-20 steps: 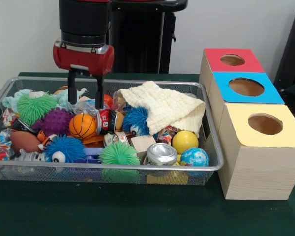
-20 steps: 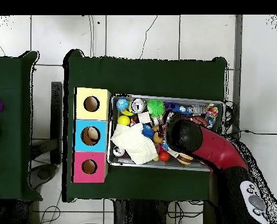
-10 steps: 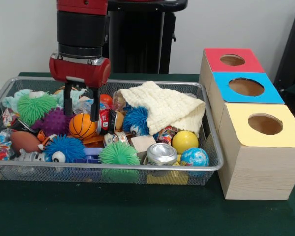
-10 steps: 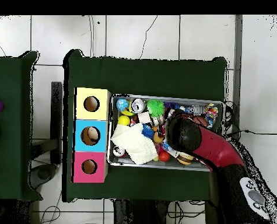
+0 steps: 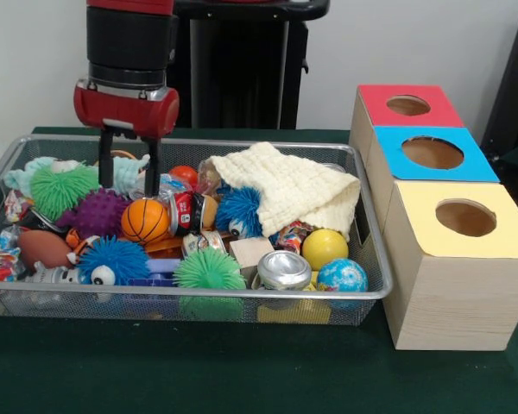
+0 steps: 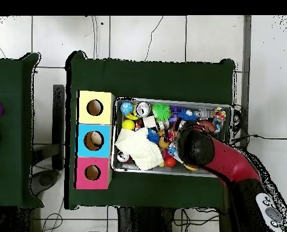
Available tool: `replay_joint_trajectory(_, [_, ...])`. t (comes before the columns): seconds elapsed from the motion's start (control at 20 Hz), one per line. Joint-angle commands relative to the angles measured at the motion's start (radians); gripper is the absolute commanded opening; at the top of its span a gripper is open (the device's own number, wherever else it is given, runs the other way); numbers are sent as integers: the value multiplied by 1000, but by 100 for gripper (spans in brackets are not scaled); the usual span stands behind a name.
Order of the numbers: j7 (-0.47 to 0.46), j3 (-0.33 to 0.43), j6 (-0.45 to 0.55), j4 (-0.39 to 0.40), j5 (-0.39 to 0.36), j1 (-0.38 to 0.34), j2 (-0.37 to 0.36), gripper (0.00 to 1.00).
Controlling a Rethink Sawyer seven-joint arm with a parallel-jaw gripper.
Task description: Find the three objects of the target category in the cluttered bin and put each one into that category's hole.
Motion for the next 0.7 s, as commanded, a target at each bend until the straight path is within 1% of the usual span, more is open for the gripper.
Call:
replay_joint_trajectory(0.05, [-1,78,38,138,-125,-33,-34,100])
replay_joint_trajectory(0.3, [12,84,38,158,-165,-48,-22,100])
replay_joint_trajectory(0.5, [33,93,-25,165,-207,-65,17,100])
replay_joint_trajectory(0.7, [50,107,-94,149,-248,-86,83,100])
